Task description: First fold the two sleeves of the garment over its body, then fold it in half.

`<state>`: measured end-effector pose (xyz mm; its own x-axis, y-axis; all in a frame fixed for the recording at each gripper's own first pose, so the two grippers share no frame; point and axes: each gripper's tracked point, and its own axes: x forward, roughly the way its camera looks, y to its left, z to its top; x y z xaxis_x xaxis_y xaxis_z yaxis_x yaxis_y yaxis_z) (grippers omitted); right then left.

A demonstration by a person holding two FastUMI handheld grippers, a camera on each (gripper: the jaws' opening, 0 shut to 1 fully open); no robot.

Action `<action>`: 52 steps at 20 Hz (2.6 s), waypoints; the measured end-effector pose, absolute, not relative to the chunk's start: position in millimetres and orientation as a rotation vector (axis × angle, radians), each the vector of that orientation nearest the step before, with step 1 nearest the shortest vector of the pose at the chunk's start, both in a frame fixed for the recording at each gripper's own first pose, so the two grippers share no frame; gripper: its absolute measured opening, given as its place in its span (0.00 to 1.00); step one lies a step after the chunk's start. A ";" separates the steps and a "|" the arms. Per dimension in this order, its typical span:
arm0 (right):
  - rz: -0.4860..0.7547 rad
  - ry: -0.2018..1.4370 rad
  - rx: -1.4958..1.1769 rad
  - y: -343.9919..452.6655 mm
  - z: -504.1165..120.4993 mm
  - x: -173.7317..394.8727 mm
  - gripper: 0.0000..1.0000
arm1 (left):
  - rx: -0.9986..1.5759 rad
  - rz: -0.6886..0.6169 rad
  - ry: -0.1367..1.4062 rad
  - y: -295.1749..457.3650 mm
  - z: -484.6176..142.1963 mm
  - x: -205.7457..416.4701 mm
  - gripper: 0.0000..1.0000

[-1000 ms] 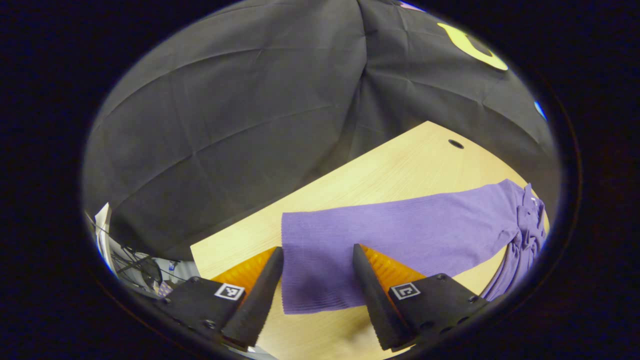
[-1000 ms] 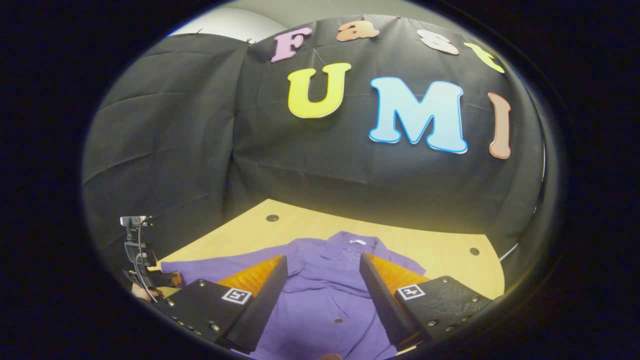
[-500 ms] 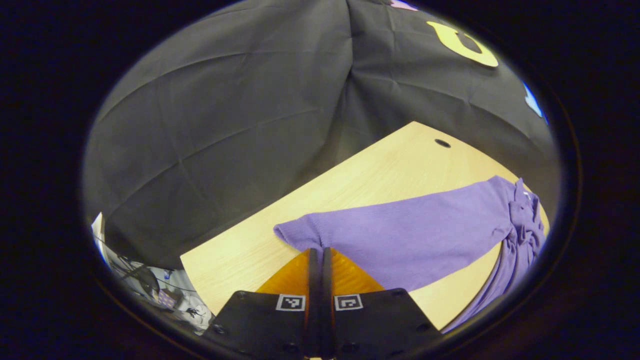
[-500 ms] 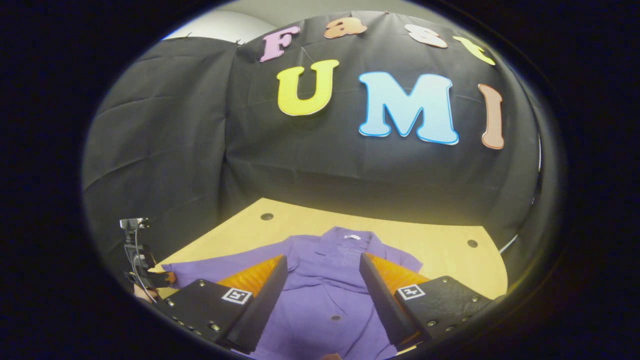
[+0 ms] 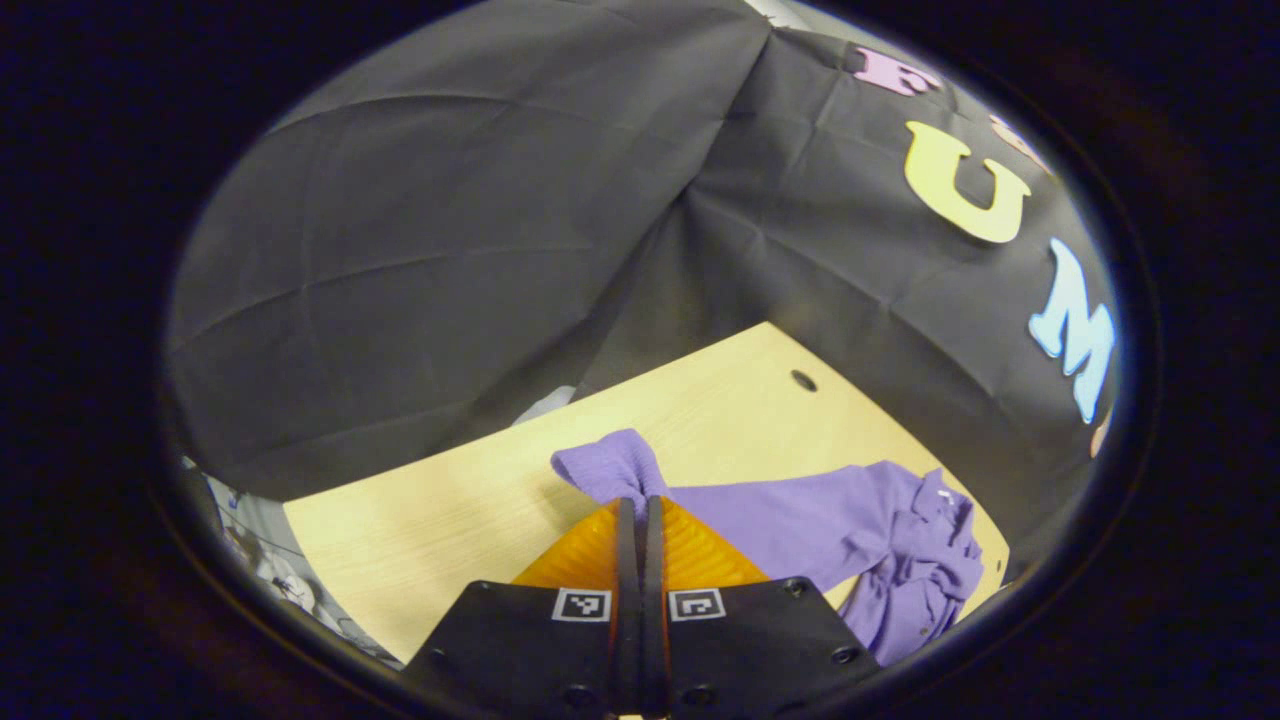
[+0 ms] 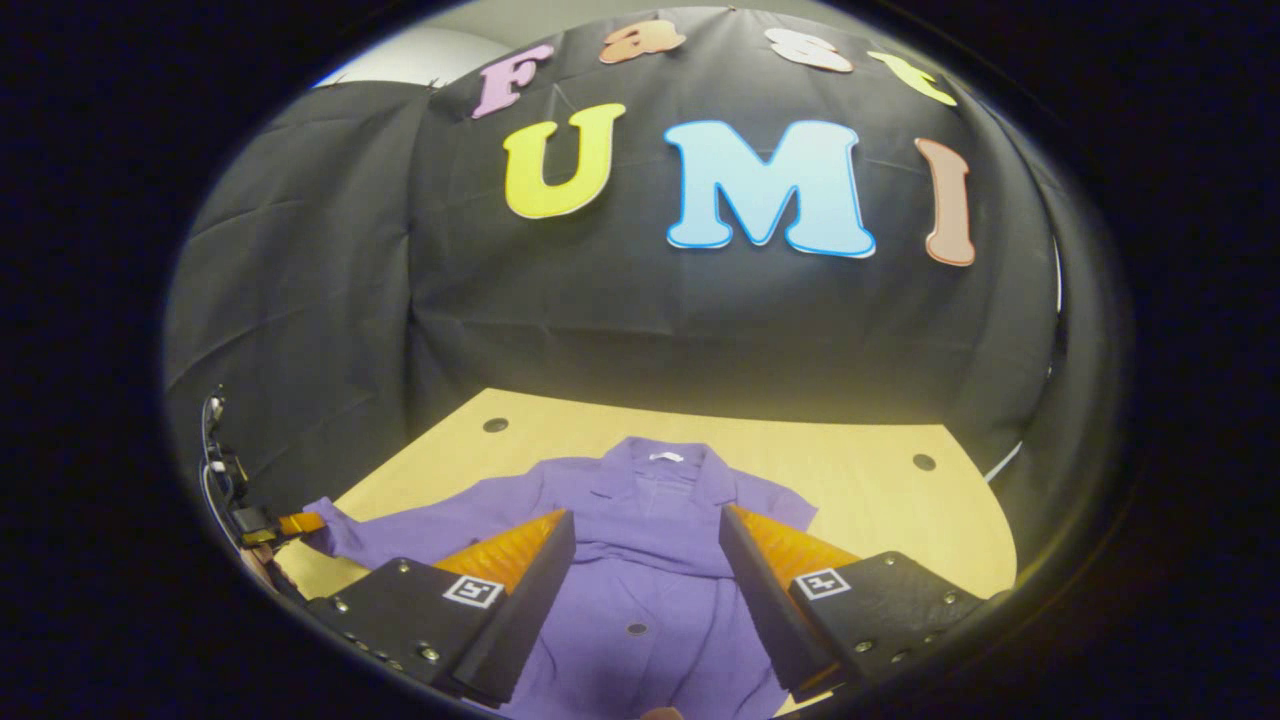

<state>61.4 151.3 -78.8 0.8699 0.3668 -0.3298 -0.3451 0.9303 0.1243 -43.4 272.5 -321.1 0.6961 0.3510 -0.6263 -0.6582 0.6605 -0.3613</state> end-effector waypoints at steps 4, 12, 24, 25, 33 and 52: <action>0.320 0.344 0.096 122.7 -79.8 70.9 0.90 | -0.569 0.487 0.521 224.9 -277.8 -1.0 0.07; 0.223 0.355 0.141 67.9 -90.3 84.4 0.90 | -0.615 0.238 0.479 108.3 -228.6 103.7 0.06; 0.147 0.362 0.122 7.6 -106.1 98.6 0.90 | -0.627 -0.127 0.422 -72.6 -167.2 194.1 0.06; 0.139 0.365 0.121 1.5 -107.8 97.7 0.90 | -0.617 -0.159 0.427 -93.2 -164.6 198.4 0.06; 0.090 0.398 0.136 -31.8 -124.4 96.1 0.90 | -0.495 -0.366 0.525 -232.3 -197.2 212.5 0.06; 0.068 0.429 0.047 -63.7 -156.6 35.6 0.90 | -0.256 -0.440 0.683 -280.8 -273.9 153.0 0.75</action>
